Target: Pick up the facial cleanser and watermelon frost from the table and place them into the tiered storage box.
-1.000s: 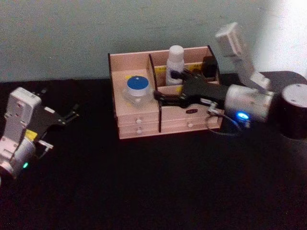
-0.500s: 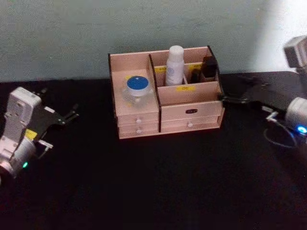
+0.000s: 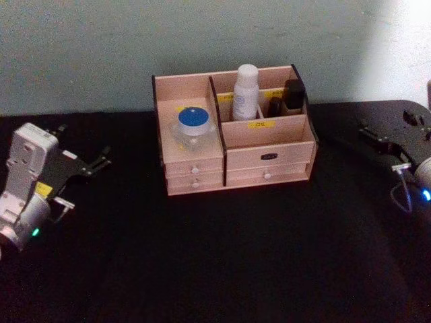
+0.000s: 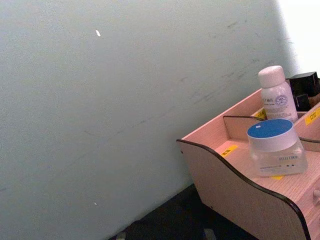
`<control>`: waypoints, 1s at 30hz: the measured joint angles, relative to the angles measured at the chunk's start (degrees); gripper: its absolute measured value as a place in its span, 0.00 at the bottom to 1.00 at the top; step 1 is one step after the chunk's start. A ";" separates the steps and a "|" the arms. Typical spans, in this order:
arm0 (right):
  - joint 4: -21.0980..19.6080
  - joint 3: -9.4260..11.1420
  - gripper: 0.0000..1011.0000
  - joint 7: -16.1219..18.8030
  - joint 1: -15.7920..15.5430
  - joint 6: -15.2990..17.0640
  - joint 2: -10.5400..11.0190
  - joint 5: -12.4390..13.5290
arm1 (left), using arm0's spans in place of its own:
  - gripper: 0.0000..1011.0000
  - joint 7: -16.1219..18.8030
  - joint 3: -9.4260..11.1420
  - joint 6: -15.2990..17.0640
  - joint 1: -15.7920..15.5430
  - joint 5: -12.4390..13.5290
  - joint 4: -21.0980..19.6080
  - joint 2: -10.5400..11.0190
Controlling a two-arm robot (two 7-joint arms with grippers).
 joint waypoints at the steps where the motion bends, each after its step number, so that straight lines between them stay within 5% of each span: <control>1: 0.40 -0.09 0.99 -0.46 0.00 -0.27 -0.42 -0.39 | 0.99 0.00 0.00 0.00 0.00 0.00 0.00 0.00; 10: 5.07 -1.35 0.99 -3.93 0.75 -2.49 -4.37 -4.99 | 0.99 0.00 0.00 0.00 0.00 0.00 0.00 0.00; 30: 4.95 -1.41 0.99 -3.86 0.74 -2.54 -4.20 -4.91 | 0.99 0.00 0.00 0.00 0.00 0.00 0.00 0.00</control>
